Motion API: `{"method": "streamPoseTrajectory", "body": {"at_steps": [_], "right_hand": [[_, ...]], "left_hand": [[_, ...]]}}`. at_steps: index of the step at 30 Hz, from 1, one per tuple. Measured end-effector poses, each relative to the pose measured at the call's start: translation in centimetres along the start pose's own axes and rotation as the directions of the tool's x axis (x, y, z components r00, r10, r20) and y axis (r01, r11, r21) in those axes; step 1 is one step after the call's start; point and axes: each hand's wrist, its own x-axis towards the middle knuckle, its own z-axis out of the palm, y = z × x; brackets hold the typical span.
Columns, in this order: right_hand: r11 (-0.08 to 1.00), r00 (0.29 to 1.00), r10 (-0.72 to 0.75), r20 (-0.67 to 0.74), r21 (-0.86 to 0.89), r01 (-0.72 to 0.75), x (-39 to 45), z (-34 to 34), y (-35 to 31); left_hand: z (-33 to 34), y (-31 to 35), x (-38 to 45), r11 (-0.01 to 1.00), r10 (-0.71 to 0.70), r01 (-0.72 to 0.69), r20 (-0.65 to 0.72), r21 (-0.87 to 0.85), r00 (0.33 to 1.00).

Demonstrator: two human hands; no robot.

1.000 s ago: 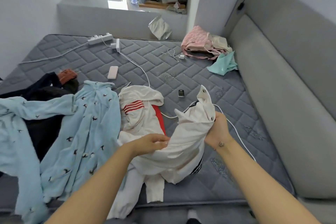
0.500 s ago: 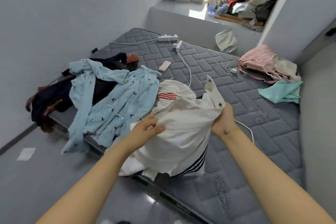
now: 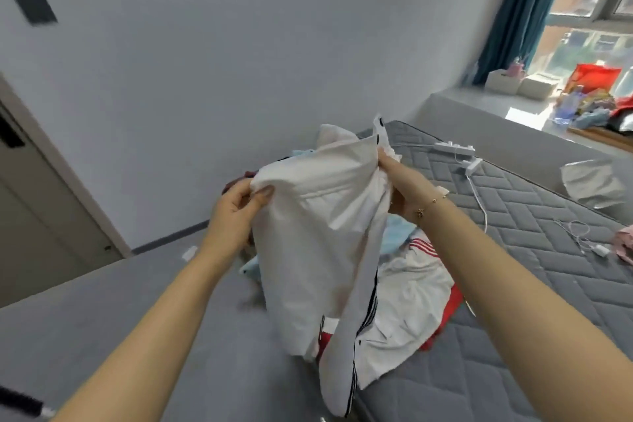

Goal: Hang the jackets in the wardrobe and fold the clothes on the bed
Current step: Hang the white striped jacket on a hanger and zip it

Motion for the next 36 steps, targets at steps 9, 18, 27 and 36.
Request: {"method": "streamPoseTrajectory", "body": {"at_steps": [9,18,27,36], "right_hand": [[0.99,0.929,-0.057,0.365,0.138,0.007,-1.0,24.4,-1.5],[0.988,0.644,-0.141,0.752,0.149,0.042,-5.3,44.0,2.8],[0.998,0.412,0.04,0.91,-0.021,-0.051,-8.6,56.4,6.1],[0.984,0.206,0.121,0.971,-0.09,-0.153,-5.8,65.1,6.2]], "left_hand": [[-18.7,1.0,-5.4,0.947,0.161,-0.039,-0.367,0.318,0.916],[-31.1,-4.5,-14.9,0.844,-0.404,0.425,-0.133,0.328,0.905],[-41.4,-10.4,-20.6,0.899,-0.353,0.437,-0.611,-0.012,0.708],[-39.1,-13.7,-16.8,0.862,-0.482,0.473,-0.587,-0.184,0.651]]}}
